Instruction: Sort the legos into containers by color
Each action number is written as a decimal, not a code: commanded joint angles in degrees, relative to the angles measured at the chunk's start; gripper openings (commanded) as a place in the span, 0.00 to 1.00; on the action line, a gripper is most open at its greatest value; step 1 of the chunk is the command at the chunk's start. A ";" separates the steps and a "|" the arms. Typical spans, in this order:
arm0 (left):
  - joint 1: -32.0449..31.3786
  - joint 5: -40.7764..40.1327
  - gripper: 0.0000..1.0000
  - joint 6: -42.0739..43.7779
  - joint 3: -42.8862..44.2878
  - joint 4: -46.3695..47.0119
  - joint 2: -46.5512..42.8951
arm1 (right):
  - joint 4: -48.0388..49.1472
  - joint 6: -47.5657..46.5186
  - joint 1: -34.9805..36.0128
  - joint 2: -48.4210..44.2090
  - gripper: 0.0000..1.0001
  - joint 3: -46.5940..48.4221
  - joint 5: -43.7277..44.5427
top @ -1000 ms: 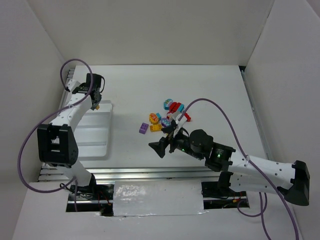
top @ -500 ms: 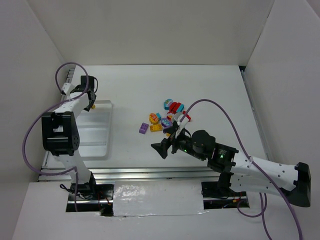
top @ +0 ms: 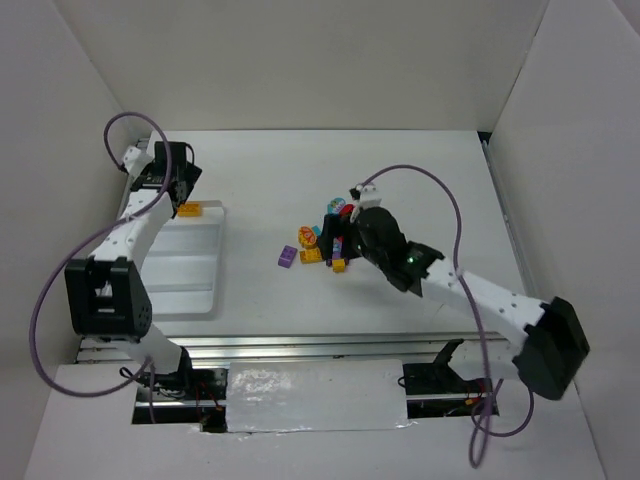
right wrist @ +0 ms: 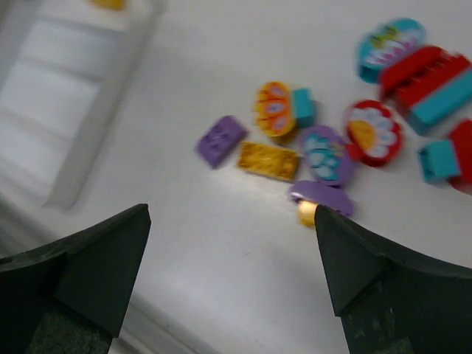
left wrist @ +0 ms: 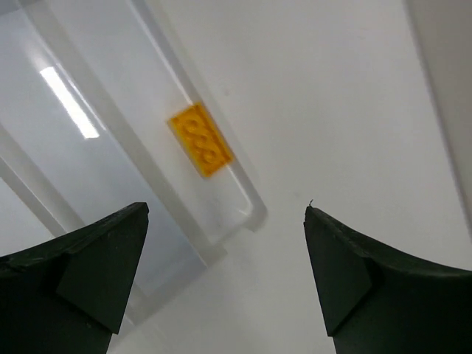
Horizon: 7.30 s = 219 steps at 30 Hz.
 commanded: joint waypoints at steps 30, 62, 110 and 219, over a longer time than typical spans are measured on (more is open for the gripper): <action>-18.77 15.63 0.99 30.60 -19.26 -13.97 -44.99 | -14.73 14.41 -6.61 36.43 0.58 14.47 5.89; -18.86 52.78 0.99 27.00 -21.36 -0.97 -37.70 | 3.89 -13.80 14.75 1.91 0.00 -0.73 -6.41; -12.62 55.45 0.00 23.12 -25.42 5.39 -38.39 | 7.94 -17.23 14.40 5.49 0.00 -2.66 -4.30; -10.59 7.46 1.00 34.47 -18.47 -15.72 -52.99 | 7.84 11.17 -0.01 79.70 0.85 84.73 -17.86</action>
